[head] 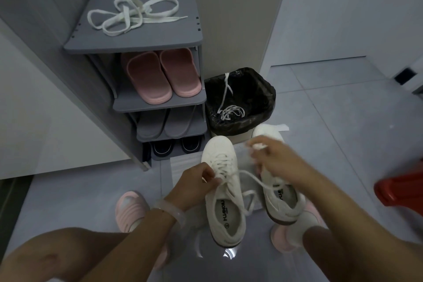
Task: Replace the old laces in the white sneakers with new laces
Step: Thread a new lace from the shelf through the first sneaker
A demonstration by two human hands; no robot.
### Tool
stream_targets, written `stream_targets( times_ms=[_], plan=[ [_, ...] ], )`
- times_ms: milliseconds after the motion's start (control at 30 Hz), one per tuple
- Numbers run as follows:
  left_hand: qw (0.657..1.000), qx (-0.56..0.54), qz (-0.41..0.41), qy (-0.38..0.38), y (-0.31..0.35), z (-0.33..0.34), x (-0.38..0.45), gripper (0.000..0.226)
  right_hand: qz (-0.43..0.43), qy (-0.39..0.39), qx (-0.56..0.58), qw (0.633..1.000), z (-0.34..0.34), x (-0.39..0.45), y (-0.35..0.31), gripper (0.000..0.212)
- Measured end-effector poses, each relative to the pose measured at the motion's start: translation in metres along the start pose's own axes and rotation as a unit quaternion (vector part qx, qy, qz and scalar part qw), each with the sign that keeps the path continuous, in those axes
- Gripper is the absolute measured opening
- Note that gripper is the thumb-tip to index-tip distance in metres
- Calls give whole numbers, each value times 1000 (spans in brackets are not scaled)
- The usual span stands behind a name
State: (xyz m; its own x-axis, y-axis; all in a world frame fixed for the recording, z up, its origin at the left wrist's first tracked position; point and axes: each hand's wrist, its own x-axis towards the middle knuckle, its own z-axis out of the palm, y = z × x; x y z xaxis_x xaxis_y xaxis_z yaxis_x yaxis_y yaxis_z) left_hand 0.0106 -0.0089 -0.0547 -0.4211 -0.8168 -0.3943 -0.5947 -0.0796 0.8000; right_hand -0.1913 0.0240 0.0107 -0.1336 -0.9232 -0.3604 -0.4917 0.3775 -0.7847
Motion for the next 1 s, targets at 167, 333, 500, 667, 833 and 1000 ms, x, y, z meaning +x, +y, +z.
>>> stream_targets(
  times_ms=[167, 333, 500, 667, 833, 1000],
  plan=[
    [996, 69, 45, 43, 0, 2, 1, 25, -63, -88, -319, 942, 54, -7, 13, 29],
    [993, -94, -58, 30, 5, 4, 6, 18, -88, -56, -341, 934, 63, -4, 17, 22],
    [929, -311, -191, -59, 11, 1, 9, 27, -105, -58, -354, 928, 69, -4, 23, 18],
    [990, -73, -118, -11, 12, -3, 10, 16, -94, -79, -332, 935, 61, 0, 22, 21],
    [997, 68, -24, 26, 12, -9, -1, 30, -52, -146, -216, 964, 45, 5, 22, 23],
    [985, 158, -16, -60, 9, -4, -8, 28, -11, -203, -154, 967, 45, 0, 18, 25]
  ],
)
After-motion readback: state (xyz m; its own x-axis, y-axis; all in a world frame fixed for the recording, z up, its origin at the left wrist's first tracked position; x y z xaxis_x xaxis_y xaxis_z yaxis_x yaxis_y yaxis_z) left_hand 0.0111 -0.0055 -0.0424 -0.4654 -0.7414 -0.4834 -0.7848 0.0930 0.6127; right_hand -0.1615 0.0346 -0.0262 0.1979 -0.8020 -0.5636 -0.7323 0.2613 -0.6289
